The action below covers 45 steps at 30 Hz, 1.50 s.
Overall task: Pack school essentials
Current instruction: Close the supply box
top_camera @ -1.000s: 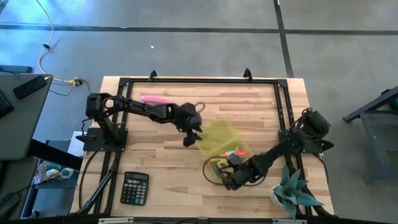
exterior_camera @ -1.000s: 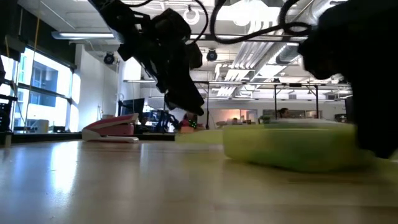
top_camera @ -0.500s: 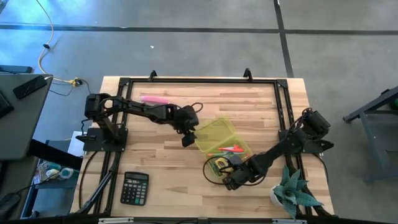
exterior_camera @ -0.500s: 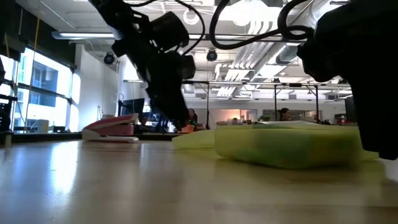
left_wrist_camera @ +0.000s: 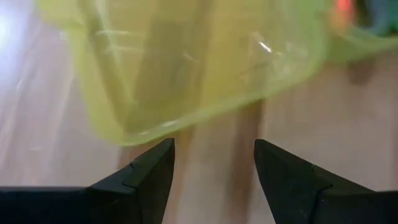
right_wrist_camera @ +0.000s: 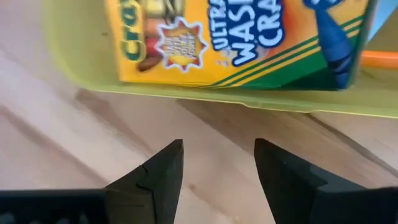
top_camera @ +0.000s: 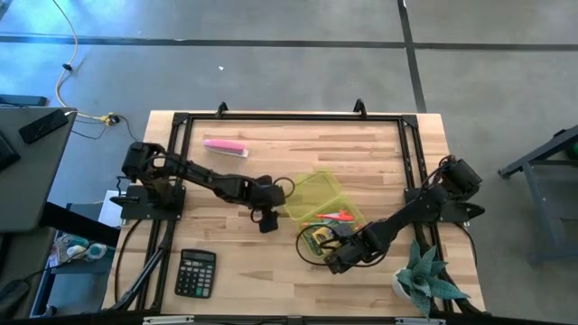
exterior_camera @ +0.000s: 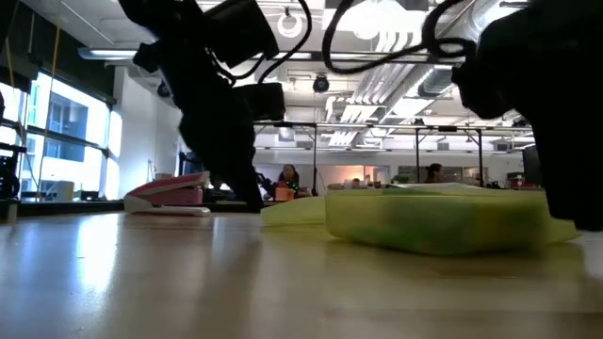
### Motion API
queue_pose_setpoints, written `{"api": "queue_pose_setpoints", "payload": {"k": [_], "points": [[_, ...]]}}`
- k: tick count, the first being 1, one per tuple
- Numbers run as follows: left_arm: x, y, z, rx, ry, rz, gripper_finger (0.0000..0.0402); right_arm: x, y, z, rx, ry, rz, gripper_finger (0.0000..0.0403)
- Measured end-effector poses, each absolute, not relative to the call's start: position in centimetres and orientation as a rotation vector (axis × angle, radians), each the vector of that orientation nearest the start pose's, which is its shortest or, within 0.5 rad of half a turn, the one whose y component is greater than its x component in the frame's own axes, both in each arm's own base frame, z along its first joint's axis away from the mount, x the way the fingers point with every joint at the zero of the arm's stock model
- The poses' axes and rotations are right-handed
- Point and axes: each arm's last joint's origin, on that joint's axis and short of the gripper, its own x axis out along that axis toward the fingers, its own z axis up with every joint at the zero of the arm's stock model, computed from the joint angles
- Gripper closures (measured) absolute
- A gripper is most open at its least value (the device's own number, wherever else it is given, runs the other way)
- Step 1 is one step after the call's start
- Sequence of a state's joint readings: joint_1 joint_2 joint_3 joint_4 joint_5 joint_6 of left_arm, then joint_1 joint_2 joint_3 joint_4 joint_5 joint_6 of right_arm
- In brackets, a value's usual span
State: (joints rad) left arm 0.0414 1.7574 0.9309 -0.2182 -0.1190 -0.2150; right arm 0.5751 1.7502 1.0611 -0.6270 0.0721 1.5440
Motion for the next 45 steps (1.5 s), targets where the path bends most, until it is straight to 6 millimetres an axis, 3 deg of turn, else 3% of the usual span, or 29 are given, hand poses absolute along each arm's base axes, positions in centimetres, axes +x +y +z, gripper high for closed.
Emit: {"api": "queue_pose_setpoints", "payload": {"k": [10, 19, 37, 41, 45], "points": [[32.9, 1.9, 13.2, -0.217, 1.029, 0.326, 0.0190, 25.9, 16.3, 19.3, 0.902, 1.122, -0.573, 0.0215], [33.7, 1.3, 11.7, -0.274, 0.999, 0.354, 0.0190, 25.6, 16.2, 18.6, 0.903, 1.092, -0.641, 0.0215], [34.0, 1.4, 11.4, -0.273, 0.929, 0.481, 0.0190, 25.7, 17.1, 17.2, 0.887, 1.134, -0.651, 0.0215], [34.1, 1.5, 11.5, -0.271, 0.916, 0.491, 0.0190, 26.0, 18.0, 19.0, 0.857, 1.105, -0.618, 0.0215], [34.2, 1.5, 11.5, -0.274, 0.901, 0.490, 0.0190, 25.4, 17.5, 21.8, 0.722, 1.076, -0.728, 0.0215]]}}
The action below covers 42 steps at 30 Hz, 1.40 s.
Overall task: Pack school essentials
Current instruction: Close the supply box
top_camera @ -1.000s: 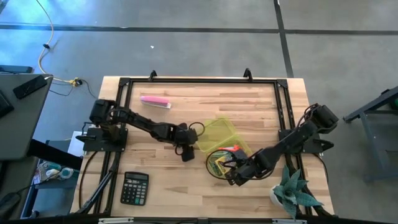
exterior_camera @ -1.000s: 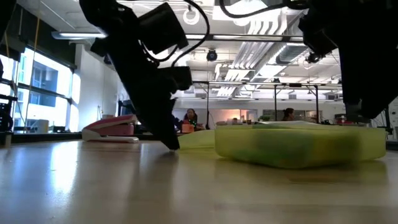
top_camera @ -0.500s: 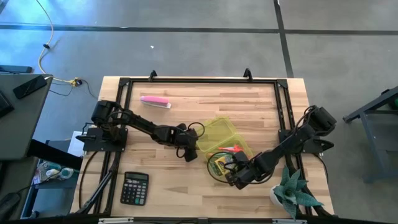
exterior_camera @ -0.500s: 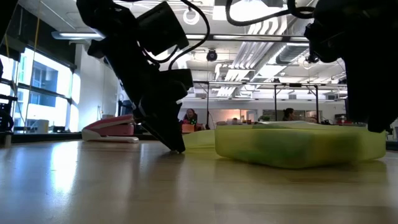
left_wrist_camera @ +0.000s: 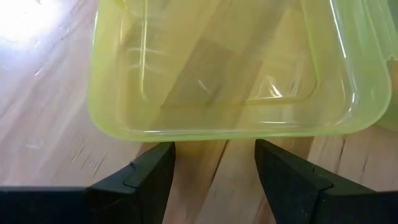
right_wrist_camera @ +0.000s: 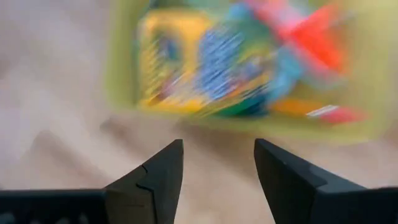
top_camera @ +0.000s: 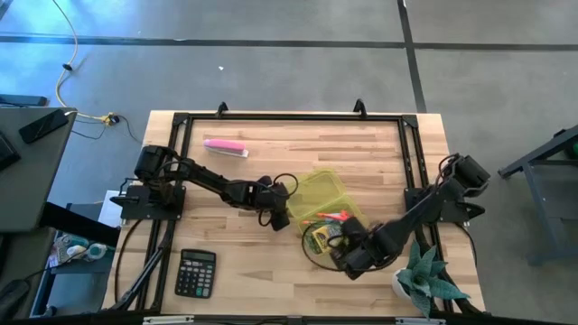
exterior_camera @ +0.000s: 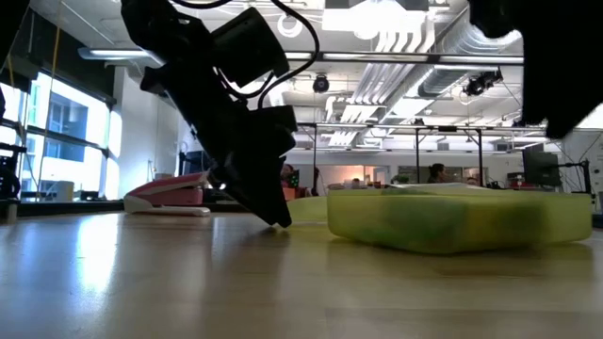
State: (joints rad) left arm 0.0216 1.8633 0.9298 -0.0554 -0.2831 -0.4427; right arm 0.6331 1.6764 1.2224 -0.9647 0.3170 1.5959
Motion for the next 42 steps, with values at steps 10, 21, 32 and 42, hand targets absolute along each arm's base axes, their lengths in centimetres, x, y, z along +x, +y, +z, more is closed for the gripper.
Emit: {"api": "queue_pose_setpoints", "payload": {"k": [10, 21, 32, 42], "points": [[34.3, 1.5, 11.5, -0.277, 0.901, 0.485, 0.0190, 23.9, 12.8, 21.5, 0.501, 1.275, -1.042, 0.0215], [34.3, 1.5, 11.5, -0.282, 0.901, 0.481, 0.0190, 24.2, 9.5, 17.6, 0.536, 1.461, -0.950, 0.0226], [34.5, 1.5, 11.7, -0.289, 0.868, 0.475, 0.0190, 24.3, 8.5, 16.1, 0.608, 1.476, -0.913, 0.0295], [34.9, 1.5, 12.0, -0.299, 0.819, 0.466, 0.0190, 24.3, 8.5, 15.9, 0.612, 1.471, -0.904, 0.0350]]}}
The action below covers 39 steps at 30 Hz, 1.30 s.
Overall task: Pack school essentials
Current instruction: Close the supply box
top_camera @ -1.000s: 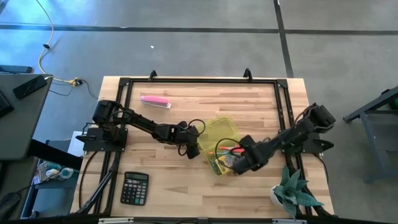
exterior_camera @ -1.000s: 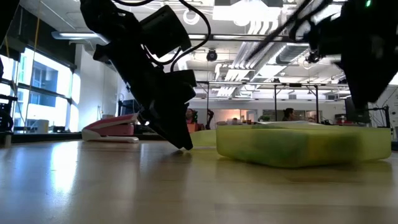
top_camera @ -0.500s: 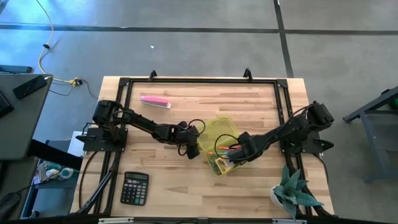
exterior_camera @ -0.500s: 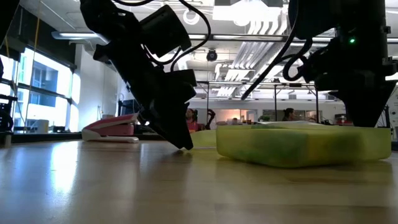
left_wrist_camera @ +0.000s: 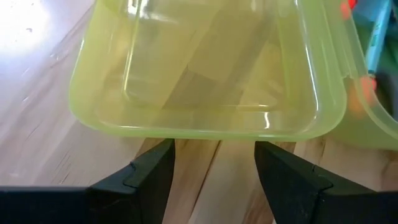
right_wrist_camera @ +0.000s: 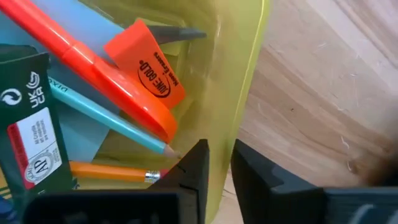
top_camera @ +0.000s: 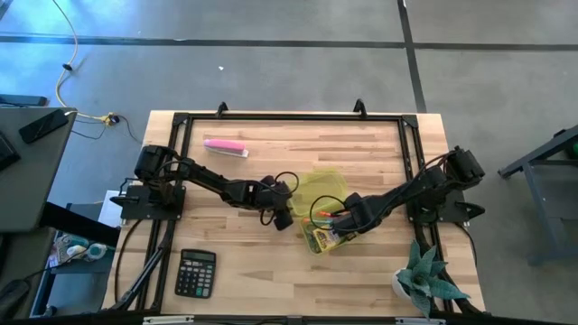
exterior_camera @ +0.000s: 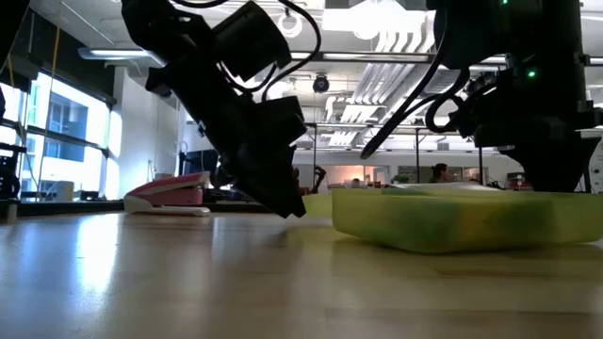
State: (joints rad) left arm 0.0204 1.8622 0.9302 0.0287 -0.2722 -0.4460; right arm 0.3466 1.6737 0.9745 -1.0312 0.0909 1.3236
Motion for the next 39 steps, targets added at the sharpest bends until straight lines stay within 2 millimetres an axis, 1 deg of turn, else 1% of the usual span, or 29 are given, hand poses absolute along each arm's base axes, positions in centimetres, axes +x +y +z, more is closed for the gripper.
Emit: {"api": "queue_pose_setpoints", "payload": {"k": [5, 7, 11, 19, 27, 32, 39], "points": [[35.0, 1.5, 12.1, -0.300, 0.802, 0.462, 0.0190, 24.3, 8.5, 15.9, 0.602, 1.470, -0.903, 0.0392], [34.9, 1.5, 12.1, -0.297, 0.818, 0.464, 0.0190, 24.3, 8.5, 15.9, 0.600, 1.467, -0.906, 0.0398], [34.7, 1.4, 11.7, -0.290, 0.850, 0.468, 0.0190, 24.4, 8.5, 15.9, 0.600, 1.462, -0.905, 0.0395], [35.5, 1.7, 9.5, -0.263, 0.827, 0.521, 0.0190, 24.3, 8.5, 15.9, 0.598, 1.480, -0.887, 0.0400], [35.7, 1.8, 9.5, -0.192, 0.774, 0.607, 0.0190, 24.3, 8.6, 15.9, 0.593, 1.504, -0.860, 0.0402], [35.9, 2.0, 9.5, -0.100, 0.745, 0.641, 0.0190, 24.3, 8.6, 15.9, 0.594, 1.504, -0.858, 0.0402], [35.8, 2.0, 9.7, 0.059, 0.748, 0.700, 0.0190, 24.3, 8.6, 15.9, 0.592, 1.505, -0.856, 0.0402]]}}
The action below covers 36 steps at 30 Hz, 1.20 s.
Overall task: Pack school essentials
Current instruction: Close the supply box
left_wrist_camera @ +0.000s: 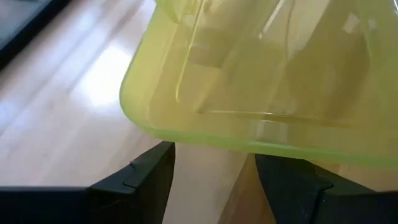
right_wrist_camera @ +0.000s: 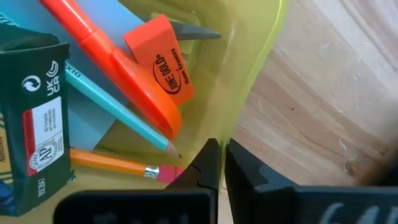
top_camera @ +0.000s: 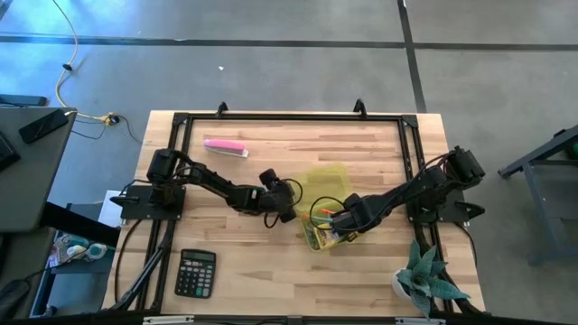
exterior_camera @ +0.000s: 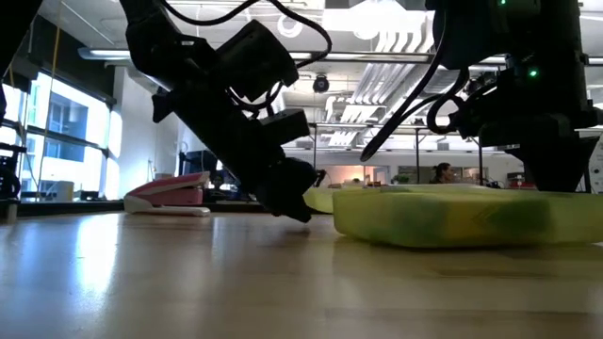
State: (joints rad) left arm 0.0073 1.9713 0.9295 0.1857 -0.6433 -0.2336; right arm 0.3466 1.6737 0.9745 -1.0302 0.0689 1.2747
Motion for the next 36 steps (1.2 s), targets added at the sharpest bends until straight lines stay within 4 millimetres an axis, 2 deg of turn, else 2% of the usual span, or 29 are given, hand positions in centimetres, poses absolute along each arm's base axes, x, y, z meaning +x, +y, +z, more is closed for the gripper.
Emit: {"api": "queue_pose_setpoints", "payload": {"k": [23, 28, 36], "points": [[37.4, -1.5, 11.9, 0.384, 0.574, 0.592, 0.0190, 24.1, 8.5, 15.9, 0.586, 1.520, -0.880, 0.0401], [37.5, -2.3, 12.2, 0.419, 0.548, 0.568, 0.0190, 24.1, 8.5, 15.9, 0.576, 1.521, -0.871, 0.0381], [37.6, -3.4, 12.5, 0.529, 0.546, 0.508, 0.0190, 24.2, 8.5, 15.9, 0.575, 1.509, -0.869, 0.0324]]}}
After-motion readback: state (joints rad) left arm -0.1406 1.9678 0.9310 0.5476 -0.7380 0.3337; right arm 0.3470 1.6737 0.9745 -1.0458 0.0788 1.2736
